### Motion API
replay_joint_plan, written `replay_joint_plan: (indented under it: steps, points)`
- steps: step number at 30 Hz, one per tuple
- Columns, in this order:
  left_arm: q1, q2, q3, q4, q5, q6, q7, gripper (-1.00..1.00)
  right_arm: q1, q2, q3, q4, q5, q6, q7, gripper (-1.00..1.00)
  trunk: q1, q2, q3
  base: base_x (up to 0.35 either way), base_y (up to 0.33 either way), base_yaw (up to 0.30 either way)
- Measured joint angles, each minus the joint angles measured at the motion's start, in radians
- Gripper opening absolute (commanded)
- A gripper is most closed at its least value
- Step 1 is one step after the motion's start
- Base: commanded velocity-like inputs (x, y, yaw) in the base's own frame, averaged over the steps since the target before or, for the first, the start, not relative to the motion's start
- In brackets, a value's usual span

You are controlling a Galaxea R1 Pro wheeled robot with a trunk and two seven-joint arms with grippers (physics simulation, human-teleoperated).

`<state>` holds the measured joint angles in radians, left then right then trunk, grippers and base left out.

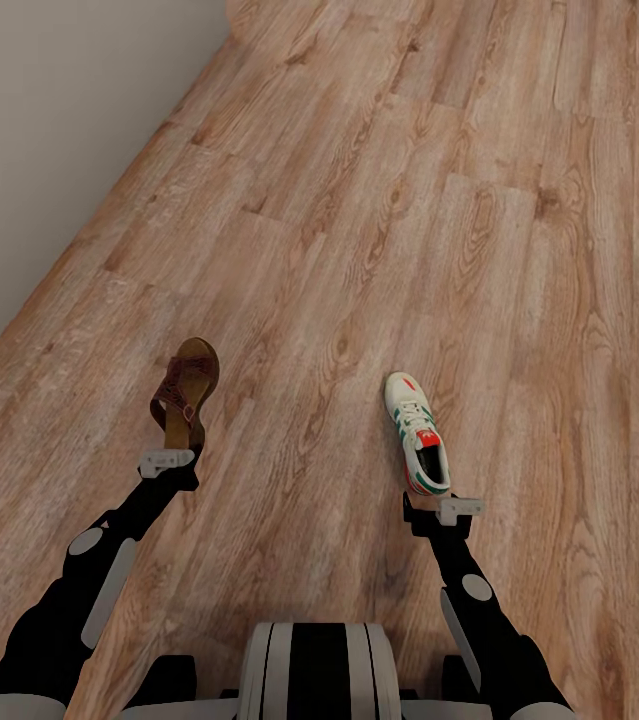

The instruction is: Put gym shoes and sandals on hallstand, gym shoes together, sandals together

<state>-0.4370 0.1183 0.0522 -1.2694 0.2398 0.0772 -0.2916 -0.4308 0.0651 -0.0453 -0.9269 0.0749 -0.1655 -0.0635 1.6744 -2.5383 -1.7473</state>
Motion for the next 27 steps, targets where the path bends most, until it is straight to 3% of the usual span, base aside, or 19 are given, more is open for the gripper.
replay_joint_plan:
  steps: [27]
  points:
    - [0.000, 0.000, 0.000, 0.000, -0.001, 0.001, 0.000, -1.00, 0.000, 0.000, 0.000, 0.000, 0.000, 0.000, 0.000, 1.00, 0.000, 0.000, 0.000, 0.025, 0.000, 0.000]
